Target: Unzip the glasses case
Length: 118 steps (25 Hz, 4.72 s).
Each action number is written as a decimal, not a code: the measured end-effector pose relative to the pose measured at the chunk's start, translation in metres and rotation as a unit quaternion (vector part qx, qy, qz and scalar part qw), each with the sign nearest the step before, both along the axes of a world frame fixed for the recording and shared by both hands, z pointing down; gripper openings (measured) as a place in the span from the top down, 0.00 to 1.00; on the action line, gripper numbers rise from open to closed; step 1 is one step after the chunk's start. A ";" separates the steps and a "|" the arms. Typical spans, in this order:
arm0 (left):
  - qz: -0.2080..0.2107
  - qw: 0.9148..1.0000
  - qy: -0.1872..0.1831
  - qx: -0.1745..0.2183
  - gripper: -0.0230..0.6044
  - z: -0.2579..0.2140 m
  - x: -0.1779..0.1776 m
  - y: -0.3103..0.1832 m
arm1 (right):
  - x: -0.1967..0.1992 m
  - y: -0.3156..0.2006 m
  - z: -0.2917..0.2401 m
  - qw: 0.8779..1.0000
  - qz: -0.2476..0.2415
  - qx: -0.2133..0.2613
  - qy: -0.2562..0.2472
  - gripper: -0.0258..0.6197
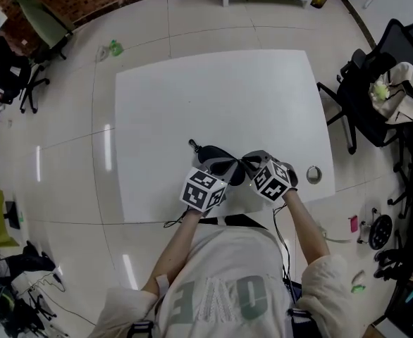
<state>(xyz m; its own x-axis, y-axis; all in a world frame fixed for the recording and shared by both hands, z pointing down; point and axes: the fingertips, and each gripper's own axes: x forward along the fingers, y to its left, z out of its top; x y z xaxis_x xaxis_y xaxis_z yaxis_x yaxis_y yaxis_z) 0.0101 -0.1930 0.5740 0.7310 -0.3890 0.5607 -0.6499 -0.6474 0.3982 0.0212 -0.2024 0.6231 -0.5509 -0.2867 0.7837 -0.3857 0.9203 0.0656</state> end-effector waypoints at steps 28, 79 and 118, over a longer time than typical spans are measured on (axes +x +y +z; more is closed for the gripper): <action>-0.076 0.997 0.004 -0.006 0.96 -0.016 -0.032 -0.004 | -0.005 -0.060 -0.008 0.982 0.179 0.007 -0.052 0.96; -0.011 0.999 0.006 -0.043 0.96 -0.003 -0.010 0.000 | -0.046 0.080 -0.007 0.969 0.222 -0.050 -0.098 0.86; 0.023 0.998 0.043 -0.048 0.96 -0.002 -0.014 0.005 | 0.007 0.053 -0.001 0.925 0.377 -0.018 -0.036 0.96</action>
